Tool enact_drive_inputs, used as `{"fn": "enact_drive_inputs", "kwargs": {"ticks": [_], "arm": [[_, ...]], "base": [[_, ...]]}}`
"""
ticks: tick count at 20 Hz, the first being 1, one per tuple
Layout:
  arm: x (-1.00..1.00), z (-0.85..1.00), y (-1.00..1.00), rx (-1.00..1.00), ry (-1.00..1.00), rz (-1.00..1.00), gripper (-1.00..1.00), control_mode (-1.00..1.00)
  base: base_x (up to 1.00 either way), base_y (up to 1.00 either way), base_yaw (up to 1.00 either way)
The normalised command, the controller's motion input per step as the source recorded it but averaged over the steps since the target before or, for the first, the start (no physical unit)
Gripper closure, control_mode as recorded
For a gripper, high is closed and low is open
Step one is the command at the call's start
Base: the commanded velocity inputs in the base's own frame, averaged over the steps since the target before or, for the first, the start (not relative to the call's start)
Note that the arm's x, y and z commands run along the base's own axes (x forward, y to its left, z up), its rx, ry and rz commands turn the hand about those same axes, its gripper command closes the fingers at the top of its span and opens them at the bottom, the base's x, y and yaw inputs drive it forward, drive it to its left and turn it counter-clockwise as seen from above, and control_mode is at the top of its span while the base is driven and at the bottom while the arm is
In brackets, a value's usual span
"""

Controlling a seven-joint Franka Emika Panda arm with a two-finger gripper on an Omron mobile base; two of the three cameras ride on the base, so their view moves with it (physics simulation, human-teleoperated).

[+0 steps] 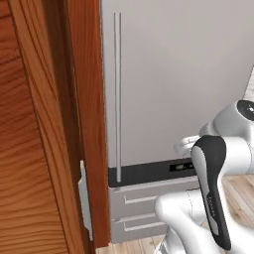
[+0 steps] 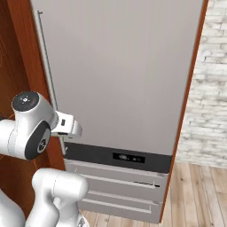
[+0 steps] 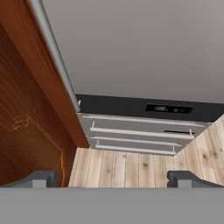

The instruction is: Retrieve the orange and peach from the fridge and place them into the bowl on the dining table.

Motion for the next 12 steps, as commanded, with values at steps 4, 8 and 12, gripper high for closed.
{"fn": "enact_drive_inputs", "kwargs": {"ticks": [4, 8, 12], "arm": [[0.00, 0.00, 0.00, 0.00, 0.00, 0.00, -1.00, 1.00], [0.00, 0.00, 0.00, 0.00, 0.00, 0.00, -1.00, 1.00], [0.00, 0.00, 0.00, 0.00, 0.00, 0.00, -1.00, 1.00]], "base": [[-0.52, 0.13, 0.00], [-0.42, 0.20, 0.00], [-0.31, 0.25, 0.00]]}}
